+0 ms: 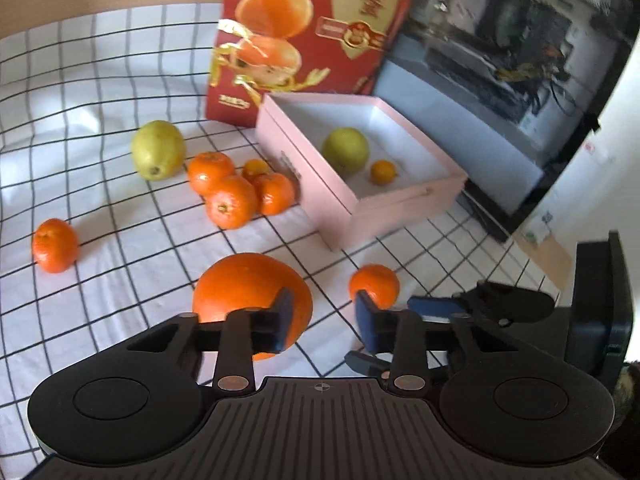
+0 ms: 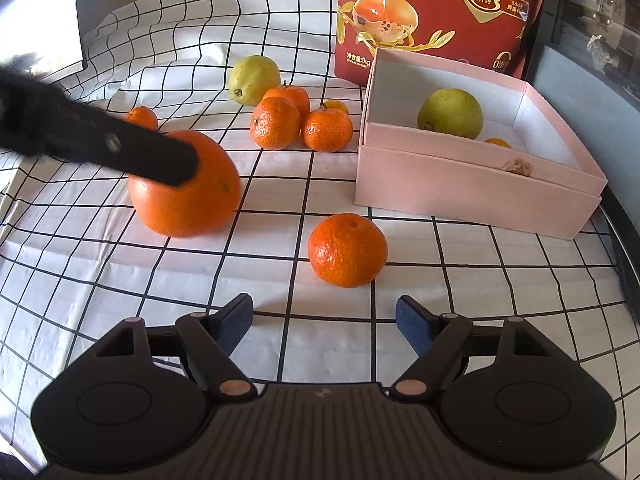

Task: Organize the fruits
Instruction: 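Lift the large navel orange with the left tool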

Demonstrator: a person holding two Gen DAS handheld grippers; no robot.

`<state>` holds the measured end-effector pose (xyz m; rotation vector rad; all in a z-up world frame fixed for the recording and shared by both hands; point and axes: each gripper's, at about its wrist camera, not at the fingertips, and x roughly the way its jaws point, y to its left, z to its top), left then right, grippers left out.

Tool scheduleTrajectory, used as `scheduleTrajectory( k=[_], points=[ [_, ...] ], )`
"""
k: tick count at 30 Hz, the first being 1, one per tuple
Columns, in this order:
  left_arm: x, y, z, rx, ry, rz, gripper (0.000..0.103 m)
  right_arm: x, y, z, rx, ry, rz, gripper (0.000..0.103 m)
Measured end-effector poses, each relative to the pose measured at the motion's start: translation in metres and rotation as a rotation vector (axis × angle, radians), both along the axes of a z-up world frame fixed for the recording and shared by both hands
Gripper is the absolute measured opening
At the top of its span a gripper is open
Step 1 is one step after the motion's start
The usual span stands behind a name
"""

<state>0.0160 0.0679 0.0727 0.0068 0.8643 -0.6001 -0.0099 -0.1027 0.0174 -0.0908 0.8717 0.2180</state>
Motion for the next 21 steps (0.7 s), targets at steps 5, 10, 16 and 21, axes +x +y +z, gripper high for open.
scheduleTrajectory(
  k=[5, 10, 16, 21],
  points=[
    [-0.003, -0.011, 0.000, 0.044, -0.025, -0.021, 0.036, -0.003, -0.003, 0.001, 0.001, 0.005, -0.007, 0.079],
    [-0.002, 0.002, 0.007, 0.007, -0.028, 0.019, 0.038, -0.005, -0.006, 0.004, 0.003, -0.002, -0.011, 0.079],
    [0.001, 0.023, 0.020, 0.047, -0.112, 0.112, 0.039, -0.005, -0.007, 0.010, -0.002, -0.019, -0.013, 0.079],
    [-0.003, 0.022, 0.017, 0.114, -0.142, 0.067, 0.039, -0.005, -0.008, 0.013, -0.007, -0.029, -0.017, 0.079]
  ],
)
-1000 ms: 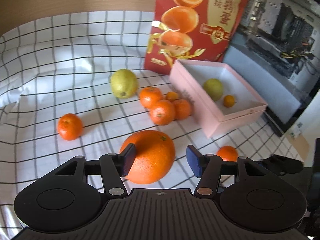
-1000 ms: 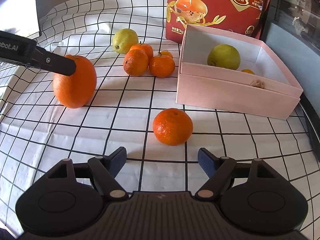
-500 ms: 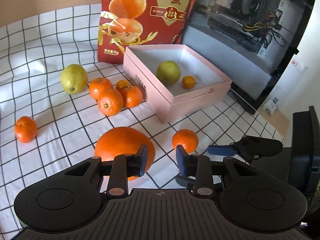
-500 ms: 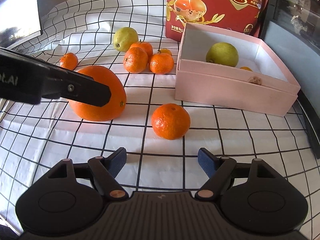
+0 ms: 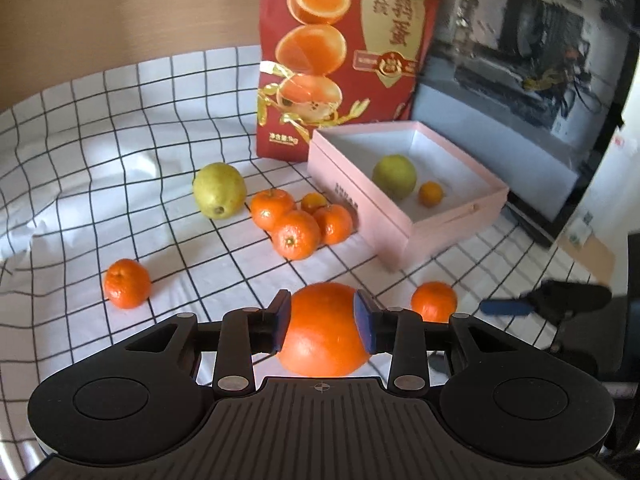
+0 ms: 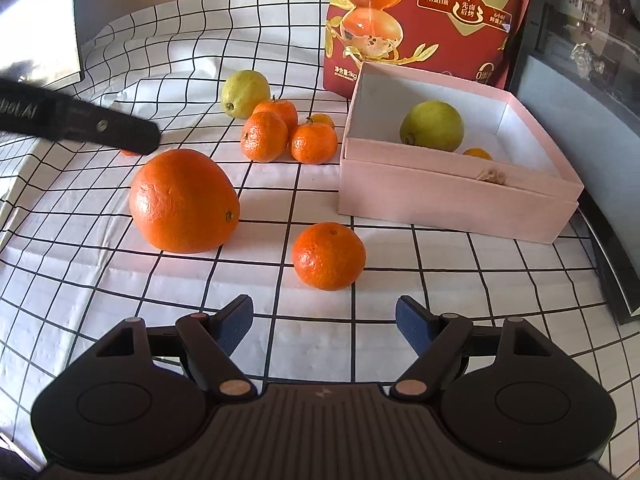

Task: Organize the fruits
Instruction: 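Lift the large navel orange with the left tool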

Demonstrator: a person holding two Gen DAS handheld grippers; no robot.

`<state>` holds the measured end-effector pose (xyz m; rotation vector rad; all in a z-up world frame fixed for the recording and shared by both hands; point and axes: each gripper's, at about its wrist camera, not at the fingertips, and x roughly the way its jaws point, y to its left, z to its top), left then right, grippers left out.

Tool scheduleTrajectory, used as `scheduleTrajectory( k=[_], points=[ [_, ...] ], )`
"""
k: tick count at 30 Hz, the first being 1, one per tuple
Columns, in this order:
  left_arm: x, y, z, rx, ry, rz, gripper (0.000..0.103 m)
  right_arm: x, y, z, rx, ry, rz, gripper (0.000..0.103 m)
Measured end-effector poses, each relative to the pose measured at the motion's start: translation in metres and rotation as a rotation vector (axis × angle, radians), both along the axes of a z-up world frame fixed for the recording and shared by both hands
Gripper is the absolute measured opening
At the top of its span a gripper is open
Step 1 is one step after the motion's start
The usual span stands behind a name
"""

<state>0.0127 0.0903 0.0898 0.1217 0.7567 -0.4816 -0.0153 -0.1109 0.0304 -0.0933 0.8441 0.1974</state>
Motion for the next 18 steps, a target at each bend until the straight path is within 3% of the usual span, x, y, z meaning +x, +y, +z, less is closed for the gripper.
scheduleTrajectory(
  k=[5, 7, 9, 11, 13, 18],
  points=[
    [0.001, -0.022, -0.012, 0.121, -0.017, -0.051, 0.040, 0.001, -0.002, -0.004, -0.001, 0.016, -0.008, 0.079],
    [-0.002, -0.032, -0.014, 0.155, -0.033, -0.098, 0.045, 0.001, -0.002, -0.005, -0.002, 0.018, -0.009, 0.079],
    [-0.006, -0.043, -0.018, 0.222, -0.038, -0.158, 0.075, 0.001, -0.002, -0.005, -0.001, 0.017, -0.011, 0.079],
    [-0.008, -0.053, -0.028, 0.291, -0.025, -0.217, 0.095, 0.001, -0.003, -0.006, 0.001, 0.021, -0.017, 0.079],
    [-0.007, -0.055, -0.034, 0.318, -0.036, -0.220, 0.097, 0.002, -0.004, -0.008, 0.003, 0.031, -0.022, 0.079],
    [0.023, -0.032, -0.032, 0.183, 0.035, -0.099, 0.091, 0.000, -0.007, -0.010, 0.010, 0.027, -0.036, 0.079]
  ],
)
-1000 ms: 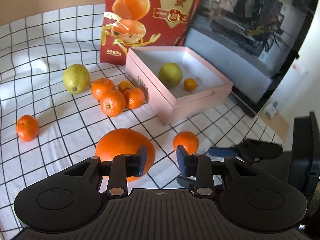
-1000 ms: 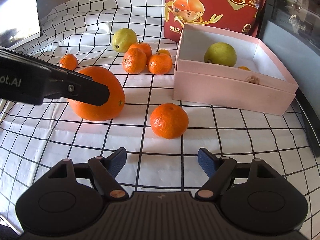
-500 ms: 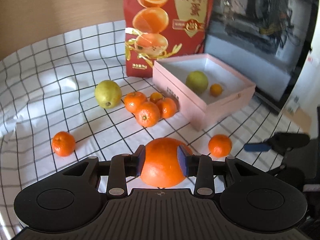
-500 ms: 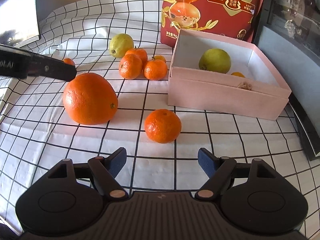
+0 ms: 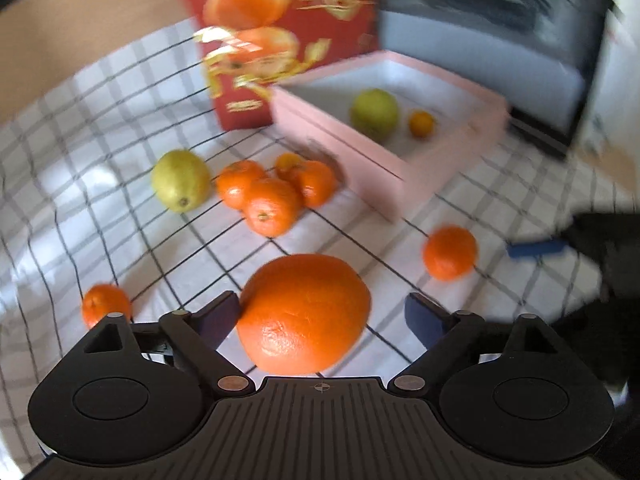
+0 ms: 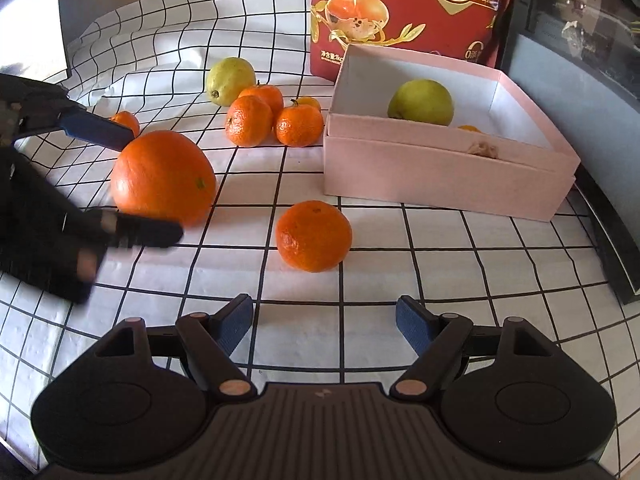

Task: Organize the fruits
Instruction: 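Lift the large navel orange with the left tool, then grasp the mandarin on the cloth with the right tool while the left tool holds the navel orange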

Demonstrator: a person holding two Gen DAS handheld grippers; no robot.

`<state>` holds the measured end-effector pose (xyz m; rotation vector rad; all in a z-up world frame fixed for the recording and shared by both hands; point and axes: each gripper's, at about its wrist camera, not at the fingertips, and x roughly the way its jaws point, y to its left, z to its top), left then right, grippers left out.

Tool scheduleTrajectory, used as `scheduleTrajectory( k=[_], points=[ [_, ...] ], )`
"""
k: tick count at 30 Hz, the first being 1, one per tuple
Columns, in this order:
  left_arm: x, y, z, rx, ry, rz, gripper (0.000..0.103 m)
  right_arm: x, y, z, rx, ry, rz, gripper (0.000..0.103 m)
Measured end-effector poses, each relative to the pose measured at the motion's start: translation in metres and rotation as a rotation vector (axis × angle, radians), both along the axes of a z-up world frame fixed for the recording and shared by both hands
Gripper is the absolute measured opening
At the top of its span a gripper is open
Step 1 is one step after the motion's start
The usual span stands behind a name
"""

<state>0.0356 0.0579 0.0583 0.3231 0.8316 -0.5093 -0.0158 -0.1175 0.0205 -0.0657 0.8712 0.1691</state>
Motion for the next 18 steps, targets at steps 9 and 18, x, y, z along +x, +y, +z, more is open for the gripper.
scheduleTrajectory(
  k=[9, 18],
  points=[
    [0.041, 0.019, -0.001, -0.114, 0.085, 0.081, 0.082, -0.001, -0.003, -0.002, 0.001, -0.009, -0.006, 0.084],
    [0.061, 0.013, -0.015, -0.135, 0.197, 0.037, 0.085, 0.001, -0.006, -0.003, 0.002, -0.013, -0.005, 0.088]
  ],
)
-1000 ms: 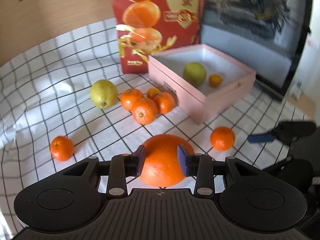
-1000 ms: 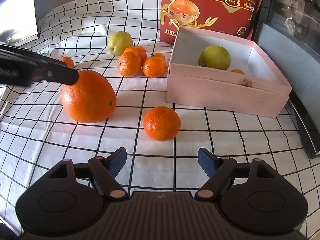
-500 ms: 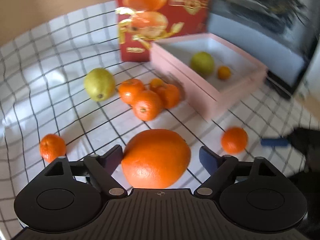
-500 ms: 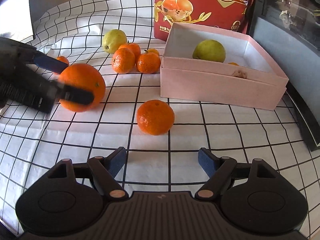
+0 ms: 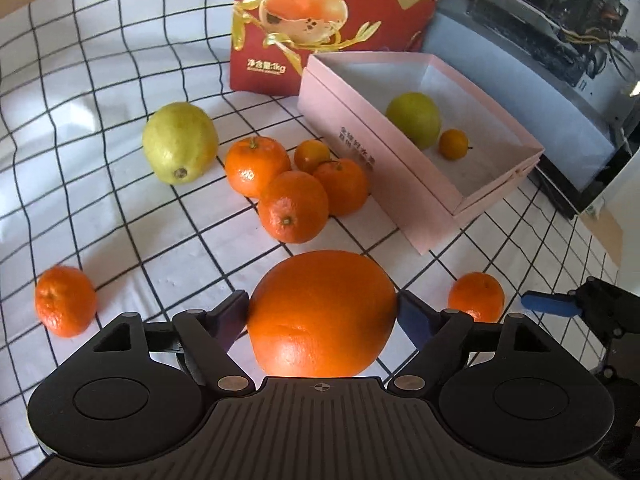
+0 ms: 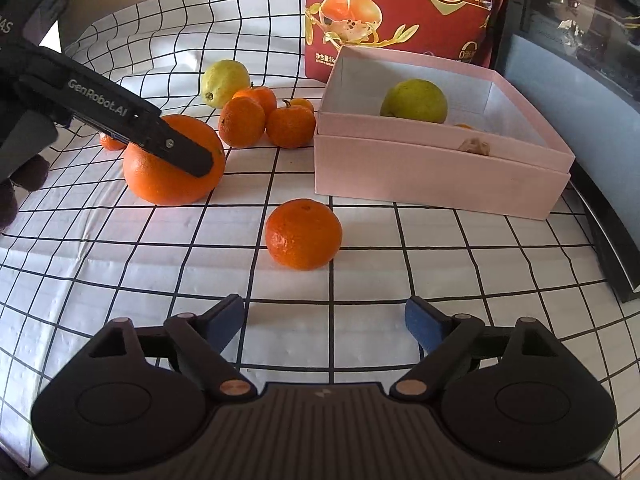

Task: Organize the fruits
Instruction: 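Grasp the mandarin on the cloth with the right tool while the left tool holds the navel orange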

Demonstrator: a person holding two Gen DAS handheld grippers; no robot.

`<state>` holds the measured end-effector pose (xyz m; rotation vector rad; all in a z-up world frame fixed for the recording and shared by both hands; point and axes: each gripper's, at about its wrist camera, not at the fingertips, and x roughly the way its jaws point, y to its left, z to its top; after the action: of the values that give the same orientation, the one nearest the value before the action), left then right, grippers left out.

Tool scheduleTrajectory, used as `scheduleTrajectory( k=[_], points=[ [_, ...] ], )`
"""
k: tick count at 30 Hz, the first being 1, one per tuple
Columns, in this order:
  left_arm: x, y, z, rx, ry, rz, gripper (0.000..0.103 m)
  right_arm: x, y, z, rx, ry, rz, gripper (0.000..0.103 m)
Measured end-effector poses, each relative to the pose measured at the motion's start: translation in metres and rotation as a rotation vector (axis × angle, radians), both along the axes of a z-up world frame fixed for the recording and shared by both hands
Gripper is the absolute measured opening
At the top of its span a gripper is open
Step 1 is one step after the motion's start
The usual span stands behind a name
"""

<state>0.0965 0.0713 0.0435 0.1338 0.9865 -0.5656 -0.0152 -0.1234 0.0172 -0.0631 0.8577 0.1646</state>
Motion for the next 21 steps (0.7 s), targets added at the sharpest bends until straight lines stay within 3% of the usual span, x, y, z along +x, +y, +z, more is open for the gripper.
scheduleTrajectory(
  k=[21],
  points=[
    [-0.0009, -0.0044, -0.0010, 0.002, -0.009, 0.095, 0.085, -0.0021, -0.0022, -0.0005, 0.003, -0.011, -0.001, 0.090]
  ],
)
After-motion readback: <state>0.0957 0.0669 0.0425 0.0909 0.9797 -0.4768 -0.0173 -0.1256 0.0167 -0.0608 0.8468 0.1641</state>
